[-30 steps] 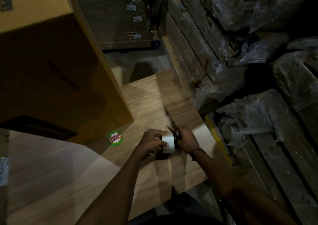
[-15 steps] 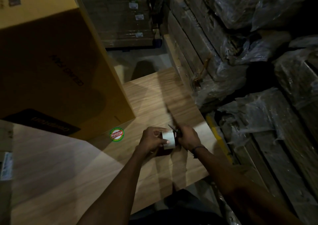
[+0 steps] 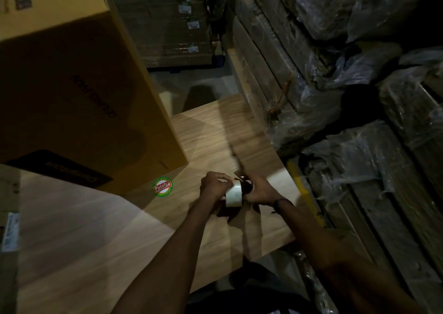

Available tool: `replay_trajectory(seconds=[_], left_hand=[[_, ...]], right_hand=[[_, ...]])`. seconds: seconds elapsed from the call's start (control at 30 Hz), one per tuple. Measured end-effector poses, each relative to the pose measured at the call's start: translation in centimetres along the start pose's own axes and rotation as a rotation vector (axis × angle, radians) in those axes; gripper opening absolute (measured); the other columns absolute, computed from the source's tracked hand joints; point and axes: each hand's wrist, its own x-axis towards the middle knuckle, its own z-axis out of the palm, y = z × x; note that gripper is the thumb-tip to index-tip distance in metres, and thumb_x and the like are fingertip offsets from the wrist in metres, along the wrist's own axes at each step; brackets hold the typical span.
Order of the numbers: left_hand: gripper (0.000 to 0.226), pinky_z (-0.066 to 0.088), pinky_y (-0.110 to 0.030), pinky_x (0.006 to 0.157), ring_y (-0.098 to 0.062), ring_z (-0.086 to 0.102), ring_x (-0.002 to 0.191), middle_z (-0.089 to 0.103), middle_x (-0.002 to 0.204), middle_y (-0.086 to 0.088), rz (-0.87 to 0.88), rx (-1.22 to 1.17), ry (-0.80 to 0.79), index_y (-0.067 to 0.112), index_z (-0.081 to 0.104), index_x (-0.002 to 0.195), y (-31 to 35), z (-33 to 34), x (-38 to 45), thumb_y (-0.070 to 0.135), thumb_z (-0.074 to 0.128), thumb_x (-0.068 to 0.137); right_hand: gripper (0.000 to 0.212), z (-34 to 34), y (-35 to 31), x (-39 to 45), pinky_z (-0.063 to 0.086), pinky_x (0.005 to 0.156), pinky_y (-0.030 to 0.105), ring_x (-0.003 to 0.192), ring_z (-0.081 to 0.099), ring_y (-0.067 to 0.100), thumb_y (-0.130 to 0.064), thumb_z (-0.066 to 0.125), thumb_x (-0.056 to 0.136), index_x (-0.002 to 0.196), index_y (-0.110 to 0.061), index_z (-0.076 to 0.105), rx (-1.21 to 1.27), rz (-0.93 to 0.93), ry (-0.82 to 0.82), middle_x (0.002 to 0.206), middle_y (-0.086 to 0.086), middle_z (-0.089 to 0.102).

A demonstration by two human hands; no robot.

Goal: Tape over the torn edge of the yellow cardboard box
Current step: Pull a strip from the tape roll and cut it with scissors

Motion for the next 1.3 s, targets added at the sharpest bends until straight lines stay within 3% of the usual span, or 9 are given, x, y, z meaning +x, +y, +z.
replay_trajectory(seconds=[0.17, 0.33, 0.47, 0.57, 0.73, 0.9, 1.1, 1.2, 1.3], left_hand=[[0.018, 0.063, -0.031, 0.074, -0.015, 0.07, 0.09, 0.077, 0.094, 0.009, -0.007, 0.067, 0.011, 0.03, 0.08, 0.073, 0.4, 0.7, 0.3, 0.018, 0.079, 0.086], [0.023, 0.046, -0.022, 0.07, -0.02, 0.071, 0.098, 0.079, 0.103, 0.0, 0.062, 0.108, -0.014, 0.03, 0.074, 0.071, 0.0, 0.8, 0.3, 0.017, 0.073, 0.09], [0.02, 0.048, -0.026, 0.079, -0.024, 0.068, 0.104, 0.074, 0.11, -0.004, 0.113, 0.172, -0.038, 0.027, 0.071, 0.073, -0.1, 1.1, 0.5, 0.019, 0.07, 0.091], [0.024, 0.046, -0.03, 0.075, -0.034, 0.066, 0.099, 0.059, 0.109, -0.011, 0.154, 0.245, -0.032, 0.028, 0.066, 0.069, -0.3, 1.5, 0.9, 0.017, 0.065, 0.089], [0.013, 0.043, -0.03, 0.067, -0.028, 0.055, 0.11, 0.044, 0.11, 0.002, 0.152, 0.425, -0.022, 0.028, 0.062, 0.098, -0.1, 2.0, 0.3, 0.024, 0.056, 0.088], [0.024, 0.044, -0.048, 0.1, -0.034, 0.045, 0.119, 0.042, 0.127, -0.01, 0.273, 0.687, -0.033, 0.022, 0.055, 0.111, -0.3, 2.4, -0.3, 0.013, 0.058, 0.088], [0.051, 0.04, -0.042, 0.095, -0.029, 0.046, 0.109, 0.05, 0.123, -0.009, 0.53, 0.832, 0.025, 0.018, 0.05, 0.128, -1.7, 2.2, -0.7, 0.023, 0.069, 0.08], [0.054, 0.039, -0.04, 0.093, -0.026, 0.045, 0.108, 0.053, 0.123, -0.004, 0.564, 0.774, 0.039, 0.022, 0.048, 0.127, -1.5, 1.6, -1.1, 0.024, 0.074, 0.08], [0.053, 0.037, -0.038, 0.085, -0.025, 0.047, 0.104, 0.053, 0.113, 0.002, 0.588, 0.711, 0.025, 0.024, 0.047, 0.116, -0.8, 1.0, -1.4, 0.018, 0.078, 0.074]], right_hand=[[0.114, 0.5, 0.2, 0.4, 0.053, 0.11, 0.046, 0.137, 0.055, 0.021, -0.036, 0.091, 0.058, 0.159, -0.034, 0.037, 0.002, 0.041, -0.183, 0.154, -0.001, 0.052], [0.098, 1.6, -0.5, 0.2, 0.051, 0.099, 0.021, 0.129, 0.056, 0.016, -0.014, 0.094, 0.072, 0.155, -0.018, 0.044, -0.01, 0.004, -0.088, 0.145, -0.003, 0.053], [0.098, 1.8, -0.6, 0.0, 0.051, 0.11, 0.039, 0.139, 0.053, 0.025, -0.015, 0.096, 0.071, 0.155, -0.016, 0.045, -0.015, -0.037, -0.046, 0.157, 0.007, 0.049], [0.092, 1.8, -0.4, 0.2, 0.049, 0.104, 0.028, 0.136, 0.054, 0.02, -0.008, 0.092, 0.074, 0.154, -0.015, 0.047, -0.024, -0.05, -0.043, 0.155, 0.004, 0.049], [0.079, 1.9, 0.5, 0.7, 0.049, 0.082, 0.003, 0.115, 0.061, 0.013, 0.007, 0.086, 0.077, 0.147, -0.006, 0.053, 0.036, -0.034, -0.086, 0.131, 0.001, 0.058], [0.088, 1.9, 0.5, 0.8, 0.049, 0.093, 0.013, 0.129, 0.059, 0.018, 0.004, 0.087, 0.077, 0.153, -0.006, 0.046, 0.043, -0.019, -0.063, 0.147, 0.007, 0.054], [0.082, 1.5, -0.1, 1.0, 0.051, 0.083, 0.006, 0.121, 0.058, 0.017, -0.003, 0.086, 0.082, 0.153, -0.01, 0.047, 0.035, 0.021, -0.068, 0.139, 0.006, 0.059], [0.075, 1.3, -0.1, 1.6, 0.057, 0.094, 0.024, 0.12, 0.064, 0.023, -0.01, 0.09, 0.08, 0.146, -0.013, 0.055, 0.034, 0.028, -0.105, 0.133, 0.005, 0.065], [0.078, 1.0, -0.3, 1.6, 0.05, 0.08, 0.01, 0.113, 0.057, 0.013, -0.009, 0.09, 0.08, 0.147, -0.012, 0.051, 0.038, 0.034, -0.147, 0.125, -0.005, 0.056]])
